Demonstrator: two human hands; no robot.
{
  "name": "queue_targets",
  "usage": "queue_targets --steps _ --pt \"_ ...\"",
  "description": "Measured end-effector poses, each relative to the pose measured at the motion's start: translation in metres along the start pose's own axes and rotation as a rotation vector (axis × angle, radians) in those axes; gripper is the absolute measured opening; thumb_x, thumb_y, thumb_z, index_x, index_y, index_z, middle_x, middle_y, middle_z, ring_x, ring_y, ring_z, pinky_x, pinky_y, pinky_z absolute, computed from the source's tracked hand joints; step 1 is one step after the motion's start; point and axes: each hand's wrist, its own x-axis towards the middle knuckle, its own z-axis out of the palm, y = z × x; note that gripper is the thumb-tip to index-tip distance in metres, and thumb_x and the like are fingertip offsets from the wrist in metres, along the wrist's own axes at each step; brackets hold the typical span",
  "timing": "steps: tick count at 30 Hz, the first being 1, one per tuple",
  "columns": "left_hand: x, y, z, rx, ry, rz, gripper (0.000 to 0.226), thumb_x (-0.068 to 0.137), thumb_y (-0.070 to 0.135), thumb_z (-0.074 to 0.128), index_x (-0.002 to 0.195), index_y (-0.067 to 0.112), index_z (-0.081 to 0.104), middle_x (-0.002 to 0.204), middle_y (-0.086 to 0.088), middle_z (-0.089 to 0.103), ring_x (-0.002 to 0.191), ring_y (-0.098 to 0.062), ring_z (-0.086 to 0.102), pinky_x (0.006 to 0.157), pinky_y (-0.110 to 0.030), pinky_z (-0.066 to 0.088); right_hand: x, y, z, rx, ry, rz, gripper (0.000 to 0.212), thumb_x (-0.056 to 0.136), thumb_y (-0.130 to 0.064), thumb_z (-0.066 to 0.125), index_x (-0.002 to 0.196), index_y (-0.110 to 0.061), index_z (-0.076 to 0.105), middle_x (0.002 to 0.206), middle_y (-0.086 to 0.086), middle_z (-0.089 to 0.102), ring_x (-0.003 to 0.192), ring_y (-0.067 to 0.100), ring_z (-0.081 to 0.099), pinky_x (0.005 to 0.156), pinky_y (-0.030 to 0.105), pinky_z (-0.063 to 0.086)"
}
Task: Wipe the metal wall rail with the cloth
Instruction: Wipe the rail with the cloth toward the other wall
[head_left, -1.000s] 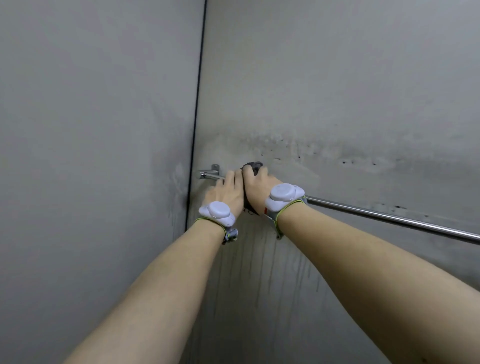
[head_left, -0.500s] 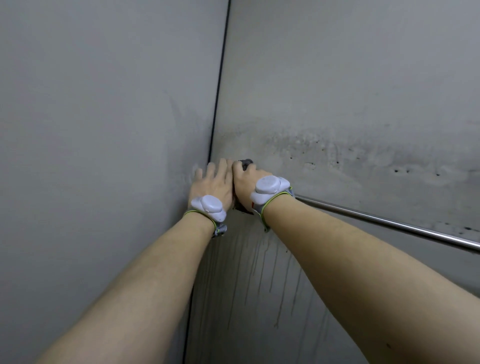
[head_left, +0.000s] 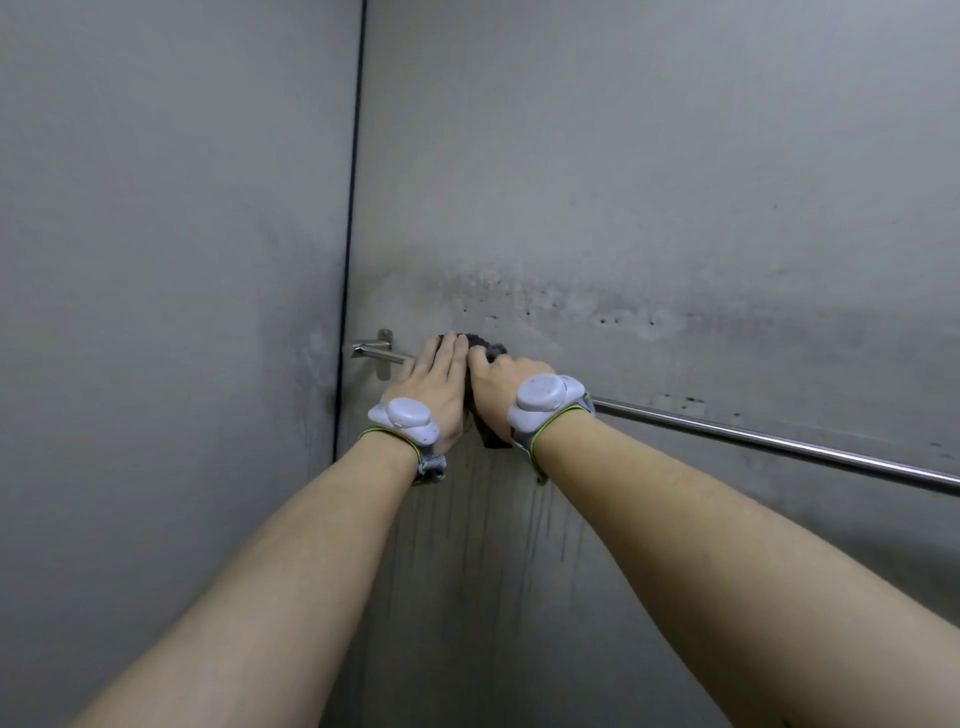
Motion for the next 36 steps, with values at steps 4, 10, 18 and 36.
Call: queue_targets --steps 4,10,18,36 --pt "-0.016 0.056 -0.013 -0.045 -0.002 0.005 0.079 0.092 0.023 0.041 0.154 0.006 -0.005 0.163 -0.008 -0.004 0.151 -0.024 -0.003 0.121 -0.037 0.01 -0.048 0.029 -0.017 0.015 0.02 0.046 0.035 0.094 -0.02 0.04 0.127 -0.009 0.038 0.123 0.015 0.059 0.103 0.035 0.062 0.068 0.035 0.035" --pt "-0.047 0.164 -0.034 -0.052 0.021 0.074 0.09 0.087 0.036 0.046 0.153 0.002 -0.005 0.163 -0.014 -0.005 0.151 -0.028 -0.006 0.123 -0.038 0.008 -0.148 0.09 -0.046 -0.057 0.022 0.094 0.046 0.094 -0.028 0.042 0.135 -0.009 0.033 0.124 0.021 0.055 0.108 0.038 0.057 0.072 0.037 0.038" --pt "-0.08 0.298 -0.064 -0.004 0.031 0.201 0.088 0.09 0.037 0.041 0.151 -0.001 -0.008 0.161 -0.02 -0.007 0.15 -0.034 -0.009 0.122 -0.046 0.002 -0.269 0.17 -0.082 -0.13 -0.012 0.175 0.065 0.09 -0.04 0.047 0.142 -0.009 0.024 0.124 0.023 0.054 0.109 0.038 0.053 0.085 0.04 0.042" --pt "-0.102 0.464 -0.112 -0.034 0.215 0.632 0.073 0.094 0.022 0.041 0.152 -0.003 0.003 0.157 -0.02 0.017 0.147 -0.031 0.015 0.12 -0.046 0.009 -0.43 0.258 -0.132 -0.419 -0.022 0.581 0.07 0.091 -0.044 0.044 0.147 -0.012 0.019 0.128 0.019 0.049 0.112 0.035 0.048 0.094 0.041 0.034"
